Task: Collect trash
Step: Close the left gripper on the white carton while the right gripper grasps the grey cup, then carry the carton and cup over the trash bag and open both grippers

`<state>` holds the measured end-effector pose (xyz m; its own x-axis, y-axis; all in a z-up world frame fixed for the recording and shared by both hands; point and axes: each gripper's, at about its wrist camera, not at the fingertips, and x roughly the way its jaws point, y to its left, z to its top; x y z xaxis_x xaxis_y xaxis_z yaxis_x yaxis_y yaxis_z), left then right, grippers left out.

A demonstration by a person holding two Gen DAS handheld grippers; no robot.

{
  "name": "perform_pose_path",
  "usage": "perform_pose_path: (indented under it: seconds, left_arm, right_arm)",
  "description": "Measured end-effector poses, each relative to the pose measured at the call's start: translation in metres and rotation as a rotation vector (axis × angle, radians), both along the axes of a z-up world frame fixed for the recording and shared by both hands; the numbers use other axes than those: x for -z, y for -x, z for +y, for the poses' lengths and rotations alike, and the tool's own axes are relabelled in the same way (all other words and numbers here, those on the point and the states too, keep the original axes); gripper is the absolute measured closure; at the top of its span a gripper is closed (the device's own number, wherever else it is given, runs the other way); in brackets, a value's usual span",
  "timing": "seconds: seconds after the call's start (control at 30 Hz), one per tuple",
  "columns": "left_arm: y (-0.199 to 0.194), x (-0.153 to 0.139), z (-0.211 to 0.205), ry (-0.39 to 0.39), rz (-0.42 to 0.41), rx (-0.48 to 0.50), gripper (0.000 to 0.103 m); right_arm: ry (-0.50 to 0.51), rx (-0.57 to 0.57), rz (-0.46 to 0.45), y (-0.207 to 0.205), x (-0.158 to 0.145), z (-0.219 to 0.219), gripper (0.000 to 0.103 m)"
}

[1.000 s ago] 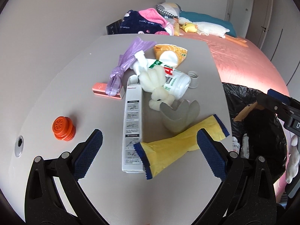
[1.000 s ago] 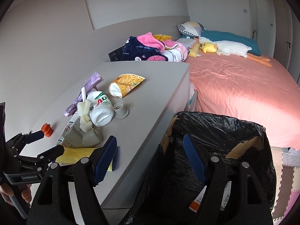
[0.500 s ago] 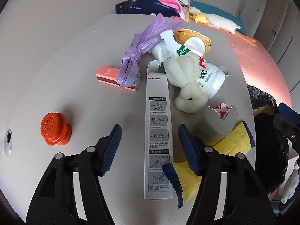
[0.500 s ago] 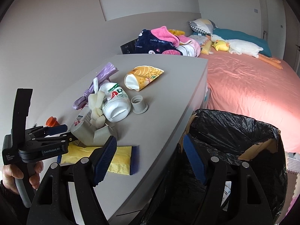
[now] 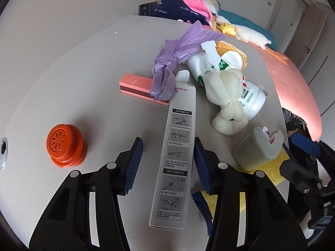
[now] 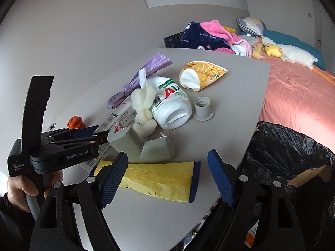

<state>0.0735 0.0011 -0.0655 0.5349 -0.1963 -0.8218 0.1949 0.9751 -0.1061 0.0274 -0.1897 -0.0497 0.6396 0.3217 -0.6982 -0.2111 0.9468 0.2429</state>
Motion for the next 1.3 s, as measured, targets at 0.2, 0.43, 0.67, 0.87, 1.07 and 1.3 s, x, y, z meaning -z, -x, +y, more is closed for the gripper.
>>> perform_pose_path:
  seconds: [0.2, 0.43, 0.67, 0.87, 1.07, 1.3]
  left_arm:
    - [0.001, -0.001, 0.007, 0.002, 0.002, -0.029, 0.056]
    - [-0.002, 0.000, 0.007, -0.013, -0.014, -0.034, 0.059]
    - [-0.001, 0.000, 0.006, -0.003, -0.021, -0.022, 0.075]
    - [0.007, -0.015, -0.004, -0.012, -0.061, 0.010, 0.075]
    - [0.020, -0.040, -0.009, -0.002, -0.125, 0.026, 0.075]
    - [0.035, -0.063, -0.014, 0.013, -0.181, 0.038, 0.075]
  right_arm:
    - [-0.006, -0.014, 0.025, -0.016, 0.009, 0.015, 0.023]
    - [0.018, -0.036, 0.015, -0.023, 0.013, 0.032, 0.024]
    - [0.016, -0.105, -0.010, -0.019, 0.005, 0.046, 0.066]
    - [-0.022, -0.111, -0.042, -0.010, -0.008, 0.042, 0.089]
    - [-0.050, -0.091, -0.103, 0.000, -0.033, 0.029, 0.089]
    - [-0.056, -0.065, -0.136, 0.014, -0.051, 0.015, 0.089]
